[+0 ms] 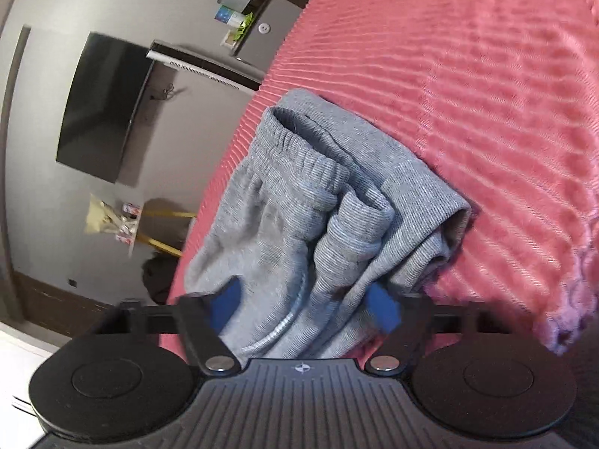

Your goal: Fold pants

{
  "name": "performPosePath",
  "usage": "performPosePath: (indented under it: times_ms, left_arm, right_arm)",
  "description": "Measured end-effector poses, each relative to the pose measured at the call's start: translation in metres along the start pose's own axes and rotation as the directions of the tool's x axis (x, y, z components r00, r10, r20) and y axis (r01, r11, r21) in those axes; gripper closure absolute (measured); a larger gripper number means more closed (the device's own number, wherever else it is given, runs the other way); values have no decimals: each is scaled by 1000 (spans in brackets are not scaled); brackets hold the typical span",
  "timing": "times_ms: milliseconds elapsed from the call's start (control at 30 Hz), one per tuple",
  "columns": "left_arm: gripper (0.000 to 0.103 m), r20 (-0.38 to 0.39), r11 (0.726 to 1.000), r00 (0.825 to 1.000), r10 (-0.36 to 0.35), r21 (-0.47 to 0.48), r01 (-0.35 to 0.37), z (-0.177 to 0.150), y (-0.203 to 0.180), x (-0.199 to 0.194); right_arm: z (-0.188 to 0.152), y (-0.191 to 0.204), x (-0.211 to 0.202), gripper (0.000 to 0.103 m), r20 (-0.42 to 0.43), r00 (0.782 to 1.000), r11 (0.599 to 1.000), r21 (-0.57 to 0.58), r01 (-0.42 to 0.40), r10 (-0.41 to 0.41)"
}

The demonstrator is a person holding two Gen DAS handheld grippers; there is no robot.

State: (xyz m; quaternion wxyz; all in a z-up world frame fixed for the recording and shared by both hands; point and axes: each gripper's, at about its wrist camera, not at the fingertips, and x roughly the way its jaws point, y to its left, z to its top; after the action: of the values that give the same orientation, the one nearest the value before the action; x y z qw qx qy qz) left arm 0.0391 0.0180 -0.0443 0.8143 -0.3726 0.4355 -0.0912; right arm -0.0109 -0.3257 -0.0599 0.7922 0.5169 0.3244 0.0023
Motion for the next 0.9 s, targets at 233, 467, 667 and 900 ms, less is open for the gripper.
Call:
performPosePath:
  times_ms: [233,467,667,900]
  left_arm:
    - [20,27,996,1000,4,-89,-1,3,21,-9]
    - [19,23,997,999,37,-63,-36,4,20,0]
    - [19,26,998,999,38,-54,-36,6,21,0]
    - [19,29,998,999,40,-48,-39,5,20,-1]
  right_arm:
    - [14,17,8,48,-48,997,998,15,55,-54]
    - [6,28,-6,47,-65,994,996,-22,85,-86]
    - [4,24,-21,46,-25,995,995,-7,95,-95]
    - [10,27,-24,43,-11,995,995,19,99,-99]
